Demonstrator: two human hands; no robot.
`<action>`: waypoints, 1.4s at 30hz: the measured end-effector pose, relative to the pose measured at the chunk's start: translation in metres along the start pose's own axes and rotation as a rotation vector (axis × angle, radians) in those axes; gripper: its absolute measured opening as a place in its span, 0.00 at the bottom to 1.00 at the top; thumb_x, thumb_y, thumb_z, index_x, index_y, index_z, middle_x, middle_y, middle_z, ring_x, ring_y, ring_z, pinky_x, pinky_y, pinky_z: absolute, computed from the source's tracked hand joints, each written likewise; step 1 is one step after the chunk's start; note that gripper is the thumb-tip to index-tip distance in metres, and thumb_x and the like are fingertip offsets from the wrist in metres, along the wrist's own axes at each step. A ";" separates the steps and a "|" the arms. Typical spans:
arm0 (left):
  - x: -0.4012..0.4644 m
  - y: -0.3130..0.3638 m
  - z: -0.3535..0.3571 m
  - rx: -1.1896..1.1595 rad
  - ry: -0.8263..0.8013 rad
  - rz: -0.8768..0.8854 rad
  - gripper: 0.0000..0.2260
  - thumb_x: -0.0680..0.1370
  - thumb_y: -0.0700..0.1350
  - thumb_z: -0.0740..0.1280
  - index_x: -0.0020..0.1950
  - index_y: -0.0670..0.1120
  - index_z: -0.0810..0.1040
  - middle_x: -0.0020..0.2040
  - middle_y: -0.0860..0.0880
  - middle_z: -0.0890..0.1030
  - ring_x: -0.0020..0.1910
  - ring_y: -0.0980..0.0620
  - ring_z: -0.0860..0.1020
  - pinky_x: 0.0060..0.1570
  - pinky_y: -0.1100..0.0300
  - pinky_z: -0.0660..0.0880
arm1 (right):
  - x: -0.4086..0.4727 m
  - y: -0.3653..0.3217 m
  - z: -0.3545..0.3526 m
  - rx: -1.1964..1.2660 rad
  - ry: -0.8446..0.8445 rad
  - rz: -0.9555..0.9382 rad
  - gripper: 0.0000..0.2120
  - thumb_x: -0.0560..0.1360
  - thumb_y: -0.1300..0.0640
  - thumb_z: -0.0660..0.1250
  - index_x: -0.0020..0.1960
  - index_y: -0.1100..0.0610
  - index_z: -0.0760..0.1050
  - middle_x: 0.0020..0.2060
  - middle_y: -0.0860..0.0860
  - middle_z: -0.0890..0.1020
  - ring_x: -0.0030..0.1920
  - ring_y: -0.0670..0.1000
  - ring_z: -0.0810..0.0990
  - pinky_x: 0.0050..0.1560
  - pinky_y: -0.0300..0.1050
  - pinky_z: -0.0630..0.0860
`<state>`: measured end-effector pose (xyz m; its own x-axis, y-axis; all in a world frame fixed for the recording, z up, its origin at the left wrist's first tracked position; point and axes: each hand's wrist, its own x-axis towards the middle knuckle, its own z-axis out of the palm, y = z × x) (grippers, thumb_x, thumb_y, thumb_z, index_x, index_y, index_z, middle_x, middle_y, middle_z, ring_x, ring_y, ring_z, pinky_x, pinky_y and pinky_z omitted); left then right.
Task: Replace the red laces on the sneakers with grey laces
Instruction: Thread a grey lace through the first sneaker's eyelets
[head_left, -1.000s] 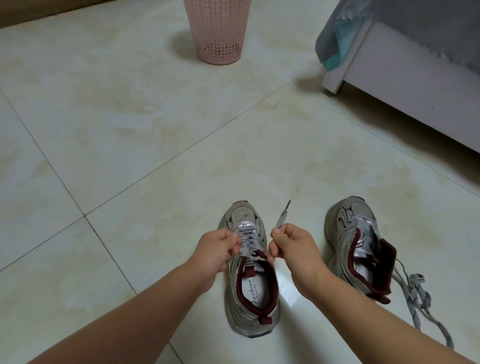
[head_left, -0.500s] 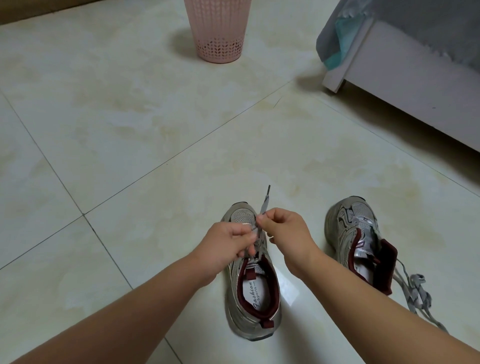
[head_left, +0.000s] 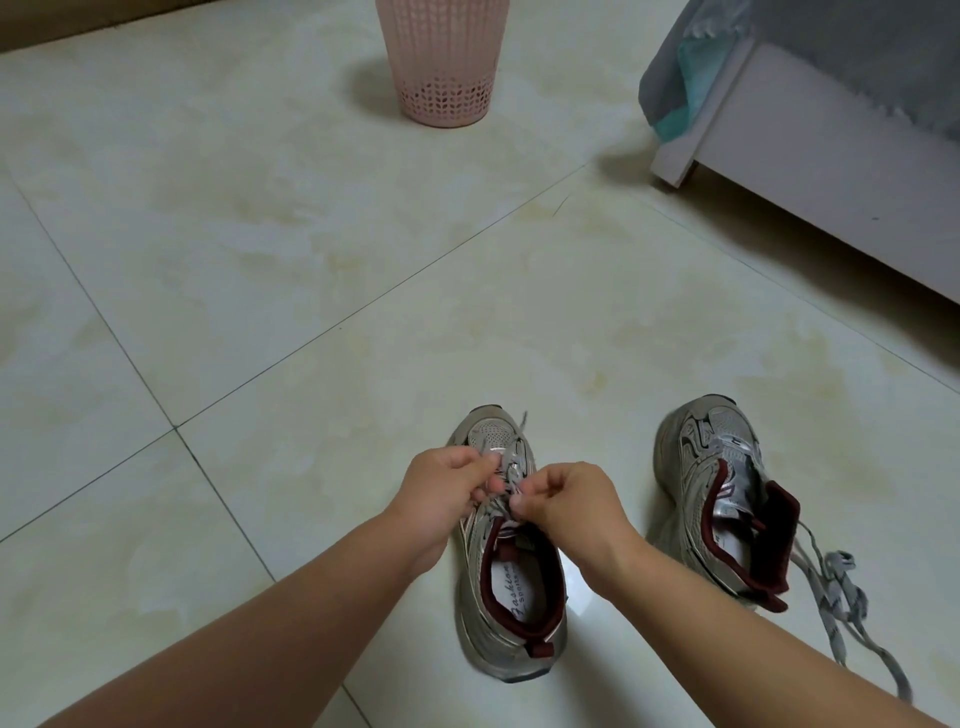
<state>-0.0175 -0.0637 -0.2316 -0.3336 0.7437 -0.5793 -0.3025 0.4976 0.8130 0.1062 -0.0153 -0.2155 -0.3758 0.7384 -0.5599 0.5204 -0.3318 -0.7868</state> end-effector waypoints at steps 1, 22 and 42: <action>0.002 -0.002 -0.002 -0.043 0.033 -0.032 0.10 0.77 0.40 0.64 0.36 0.44 0.79 0.25 0.53 0.77 0.24 0.59 0.68 0.23 0.70 0.64 | 0.001 0.000 -0.001 0.053 -0.006 0.022 0.12 0.73 0.66 0.68 0.32 0.59 0.74 0.27 0.52 0.76 0.24 0.42 0.71 0.29 0.33 0.70; -0.002 0.012 0.013 0.661 0.279 0.551 0.04 0.71 0.43 0.72 0.39 0.44 0.83 0.40 0.53 0.76 0.48 0.54 0.69 0.46 0.66 0.62 | -0.005 0.008 0.005 -0.440 -0.060 -0.210 0.14 0.71 0.60 0.64 0.29 0.56 0.64 0.25 0.49 0.64 0.30 0.49 0.62 0.33 0.43 0.61; -0.020 -0.008 0.006 0.511 0.030 0.233 0.10 0.66 0.37 0.74 0.33 0.49 0.77 0.30 0.52 0.83 0.34 0.56 0.81 0.43 0.63 0.76 | 0.006 -0.004 -0.012 0.044 -0.245 0.090 0.17 0.74 0.65 0.58 0.28 0.59 0.71 0.23 0.51 0.73 0.23 0.45 0.66 0.26 0.35 0.63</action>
<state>-0.0028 -0.0795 -0.2257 -0.3669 0.8508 -0.3761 0.2509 0.4798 0.8407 0.1109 -0.0026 -0.2131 -0.5069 0.5422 -0.6701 0.5282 -0.4190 -0.7385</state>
